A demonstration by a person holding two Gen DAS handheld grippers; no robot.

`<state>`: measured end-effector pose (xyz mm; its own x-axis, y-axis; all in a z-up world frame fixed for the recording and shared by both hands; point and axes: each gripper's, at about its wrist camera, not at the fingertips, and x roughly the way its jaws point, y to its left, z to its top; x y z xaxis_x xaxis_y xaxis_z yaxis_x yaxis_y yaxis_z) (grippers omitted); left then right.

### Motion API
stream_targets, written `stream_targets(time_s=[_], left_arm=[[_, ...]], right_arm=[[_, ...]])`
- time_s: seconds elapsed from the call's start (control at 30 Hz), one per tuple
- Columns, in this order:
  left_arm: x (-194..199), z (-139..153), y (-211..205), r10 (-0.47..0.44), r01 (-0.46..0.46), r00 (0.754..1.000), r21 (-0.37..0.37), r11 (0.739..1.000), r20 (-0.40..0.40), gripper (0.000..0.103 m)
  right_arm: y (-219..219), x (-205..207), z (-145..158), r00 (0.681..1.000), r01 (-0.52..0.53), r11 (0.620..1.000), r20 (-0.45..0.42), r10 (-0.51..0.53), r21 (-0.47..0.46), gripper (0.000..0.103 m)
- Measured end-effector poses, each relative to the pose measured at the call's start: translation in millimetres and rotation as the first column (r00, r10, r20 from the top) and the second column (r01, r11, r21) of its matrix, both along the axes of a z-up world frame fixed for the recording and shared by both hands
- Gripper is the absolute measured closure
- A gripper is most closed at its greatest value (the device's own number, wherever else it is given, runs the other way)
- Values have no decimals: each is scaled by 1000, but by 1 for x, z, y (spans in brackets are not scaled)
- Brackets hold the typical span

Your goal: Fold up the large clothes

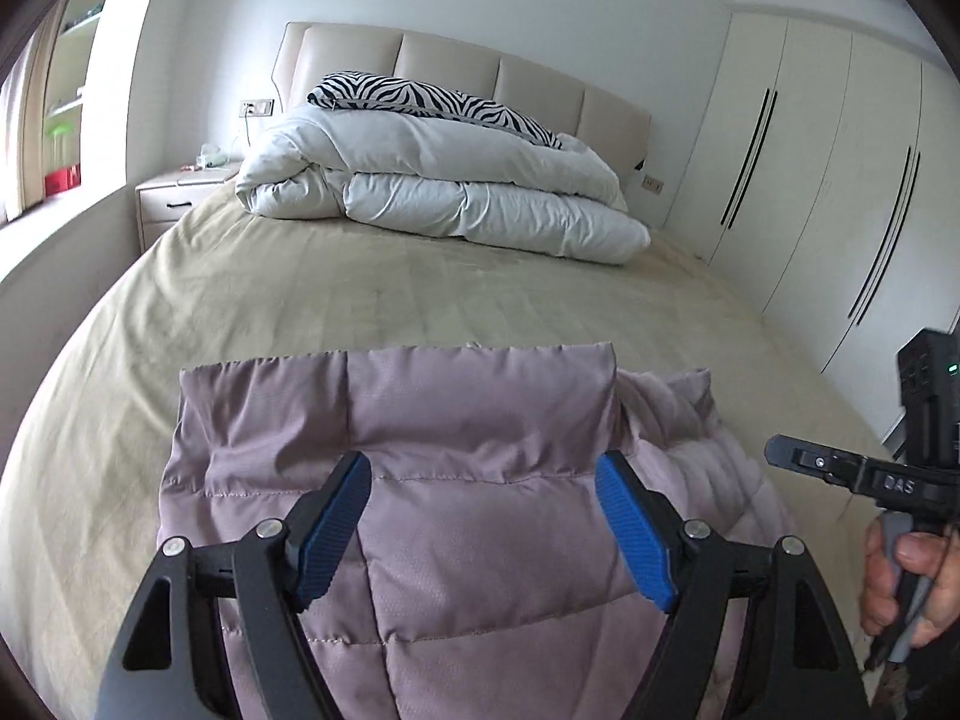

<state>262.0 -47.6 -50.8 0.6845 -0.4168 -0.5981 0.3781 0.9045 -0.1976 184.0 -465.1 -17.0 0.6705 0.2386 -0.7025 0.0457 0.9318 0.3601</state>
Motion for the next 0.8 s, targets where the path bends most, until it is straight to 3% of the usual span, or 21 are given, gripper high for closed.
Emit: stream_targets(time_s=[0.07,0.13,0.23,0.47,0.57,0.8], left_arm=[[10,-8,-13,11,-10,1000,67,998,-16,24],[23,-18,-26,26,-23,999,147,989,-19,24],[48,-38,-36,37,-22,998,239,971,-57,24],[88,-68,-37,51,-21,991,226,974,-126,19],[105,-79,-36,62,-25,983,210,977,-173,16],[122,-94,-41,81,-38,979,220,975,-185,11]], right_arm=[[36,2,1,998,-67,995,-23,65,-78,59],[66,8,-6,994,-105,984,-41,100,-146,60],[81,30,-30,993,-98,980,-86,84,-175,61],[68,78,-74,984,-51,980,-176,16,-195,62],[64,94,-84,982,-54,973,-189,12,-223,62],[52,125,-104,981,-51,971,-195,5,-232,62]])
